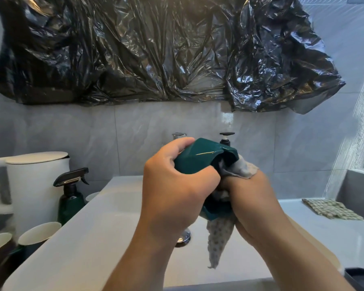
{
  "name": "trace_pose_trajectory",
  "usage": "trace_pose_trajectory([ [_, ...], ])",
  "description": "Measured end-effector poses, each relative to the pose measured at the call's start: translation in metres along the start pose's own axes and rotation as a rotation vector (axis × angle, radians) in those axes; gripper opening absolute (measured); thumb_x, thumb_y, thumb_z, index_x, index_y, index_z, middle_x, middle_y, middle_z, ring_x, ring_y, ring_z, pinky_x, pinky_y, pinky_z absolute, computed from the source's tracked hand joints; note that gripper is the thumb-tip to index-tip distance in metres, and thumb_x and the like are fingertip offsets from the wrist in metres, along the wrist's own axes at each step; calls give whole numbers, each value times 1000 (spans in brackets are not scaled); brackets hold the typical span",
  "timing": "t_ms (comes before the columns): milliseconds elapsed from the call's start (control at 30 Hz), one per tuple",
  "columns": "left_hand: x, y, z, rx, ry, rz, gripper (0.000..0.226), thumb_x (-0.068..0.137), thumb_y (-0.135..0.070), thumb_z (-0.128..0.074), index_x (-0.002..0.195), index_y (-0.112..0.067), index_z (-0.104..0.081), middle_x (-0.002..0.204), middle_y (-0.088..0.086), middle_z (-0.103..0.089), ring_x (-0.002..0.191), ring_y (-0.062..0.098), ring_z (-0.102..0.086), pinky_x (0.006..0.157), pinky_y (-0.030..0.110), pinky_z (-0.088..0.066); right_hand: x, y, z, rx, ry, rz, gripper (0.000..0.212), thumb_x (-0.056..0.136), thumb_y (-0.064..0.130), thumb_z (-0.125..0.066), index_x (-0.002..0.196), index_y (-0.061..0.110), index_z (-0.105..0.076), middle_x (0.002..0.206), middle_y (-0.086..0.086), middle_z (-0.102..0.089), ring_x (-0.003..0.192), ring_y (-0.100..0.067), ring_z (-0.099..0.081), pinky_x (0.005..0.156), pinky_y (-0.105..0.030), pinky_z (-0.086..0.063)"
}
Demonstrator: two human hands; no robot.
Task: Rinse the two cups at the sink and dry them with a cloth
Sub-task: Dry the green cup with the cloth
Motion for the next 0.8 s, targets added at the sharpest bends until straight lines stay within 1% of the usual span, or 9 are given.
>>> trace_pose_trajectory([
  [67,-2,1,-2,-10,-17,6,31,59,-11,-68,81,-33,-70,83,-4,-77,74,13,-73,65,27,-60,-2,2,-2,33,48,-20,22,91,-10,-47,100,-2,-66,66,-11,-59,47,-13,-50,55,-29,-44],
  [133,-4,0,-10,26,36,11,29,61,-13,-69,84,-30,-70,81,-2,-77,74,17,-73,64,30,-60,-1,12,6,-108,34,37,20,93,-11,-49,99,-5,-67,74,-15,-64,57,-15,-56,59,-28,-49],
  [233,-5,1,-21,105,160,59,27,60,-19,-67,86,-20,-73,70,0,-71,64,18,-64,57,36,-55,-8,44,18,-509,-82,313,35,86,-9,-57,72,23,-62,63,4,-61,50,-1,-52,49,-12,-42],
  [300,-4,2,-19,118,168,77,26,59,-21,-66,84,-16,-72,63,-1,-63,59,15,-56,52,31,-47,-13,51,19,-691,-153,396,41,83,-3,-62,63,31,-52,59,10,-56,50,-2,-52,47,-13,-39],
  [433,-3,-12,-10,146,81,-73,22,60,-16,-64,80,-10,-71,64,13,-62,55,19,-51,48,31,-43,-18,43,15,-632,-209,375,26,81,6,-59,64,26,-59,60,1,-65,53,-8,-54,48,-19,-42],
  [500,-5,-17,-8,128,43,-143,21,62,-12,-65,81,-11,-72,67,12,-65,60,29,-58,49,34,-48,-17,36,13,-393,-165,281,25,84,-1,-58,71,19,-66,61,4,-70,53,-7,-59,47,-18,-45],
  [633,-9,-14,-6,111,-21,-189,33,61,-10,-70,88,-30,-72,80,-3,-75,70,16,-70,59,21,-57,-10,11,-13,147,181,-13,38,89,-12,-44,104,7,-73,92,-13,-78,87,-30,-75,80,-42,-62],
  [700,-4,-8,-4,106,-8,-139,30,62,-13,-70,86,-29,-72,80,-3,-75,70,14,-71,61,20,-56,-8,8,-13,122,244,-52,32,85,-13,-46,101,0,-70,81,-15,-73,70,-26,-71,72,-36,-58],
  [800,5,9,-4,175,80,7,26,60,-19,-64,84,-21,-73,71,0,-73,65,17,-67,57,28,-54,-5,9,-3,-113,264,-27,24,63,-9,-46,73,2,-64,66,-13,-57,62,-21,-53,60,-29,-44],
])
Point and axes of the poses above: each hand's wrist, its own x-axis towards the middle knuckle, its own z-axis out of the back of the hand, y = z × x, the point moved 9 cm from there along x, towards the middle knuckle
